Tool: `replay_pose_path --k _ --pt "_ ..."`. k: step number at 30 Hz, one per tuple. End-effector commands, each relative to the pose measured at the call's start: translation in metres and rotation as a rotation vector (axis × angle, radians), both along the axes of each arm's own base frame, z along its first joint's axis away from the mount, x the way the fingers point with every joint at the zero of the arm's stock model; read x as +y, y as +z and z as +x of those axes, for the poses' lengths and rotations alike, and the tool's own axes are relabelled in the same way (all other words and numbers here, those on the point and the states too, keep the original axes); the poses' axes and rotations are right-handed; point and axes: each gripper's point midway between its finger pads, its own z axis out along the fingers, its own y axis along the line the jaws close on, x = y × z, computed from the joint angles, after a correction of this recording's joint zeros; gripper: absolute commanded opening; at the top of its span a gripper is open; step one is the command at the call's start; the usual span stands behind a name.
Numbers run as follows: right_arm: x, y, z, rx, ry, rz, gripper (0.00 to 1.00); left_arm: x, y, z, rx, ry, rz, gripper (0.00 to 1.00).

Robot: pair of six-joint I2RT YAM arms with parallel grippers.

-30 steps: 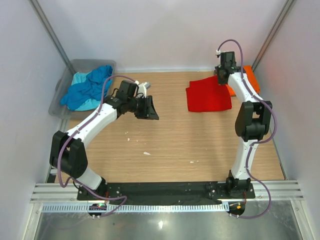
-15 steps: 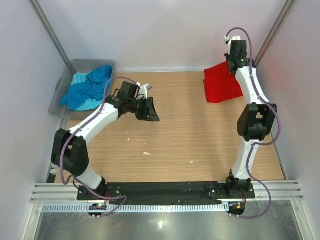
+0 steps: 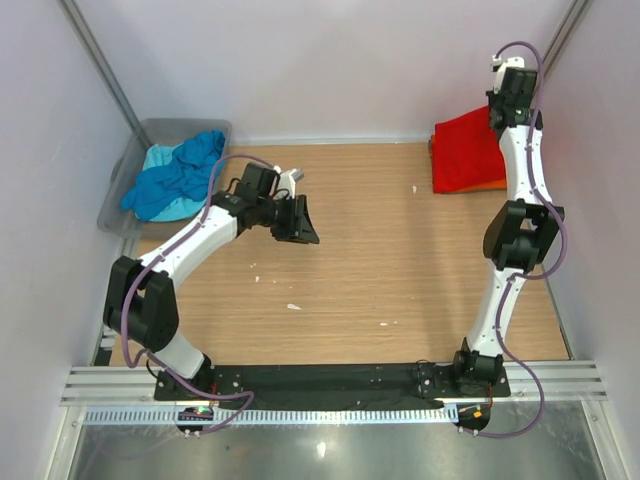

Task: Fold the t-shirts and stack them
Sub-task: Neatly place the folded tshirt to the corner, then reset both grippers

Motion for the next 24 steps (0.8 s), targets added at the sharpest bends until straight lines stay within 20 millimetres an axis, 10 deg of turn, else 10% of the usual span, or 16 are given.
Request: replay_pose_path --k 1,10,12,24 --pt "-0.021 0.001 0.024 -0.085 -0.004 0.02 0.01 0.0 -0.004 -0.001 0.007 -0.015 0.0 0.41" --pt "-0.079 -0.026 0.084 -0.296 -0.066 0.042 0.13 -0.002 -0.021 -0.001 0.059 -0.02 0.011 0.41" --pt "-0.077 -0.033 0.089 -0.302 -0.044 0.067 0.37 -0.002 -0.024 -0.001 0.063 -0.02 0.015 0.41" --pt "-0.028 0.009 0.036 -0.271 -0.096 0.27 1.0 -0.007 0.012 0.012 -0.069 -0.003 -0.06 0.42"
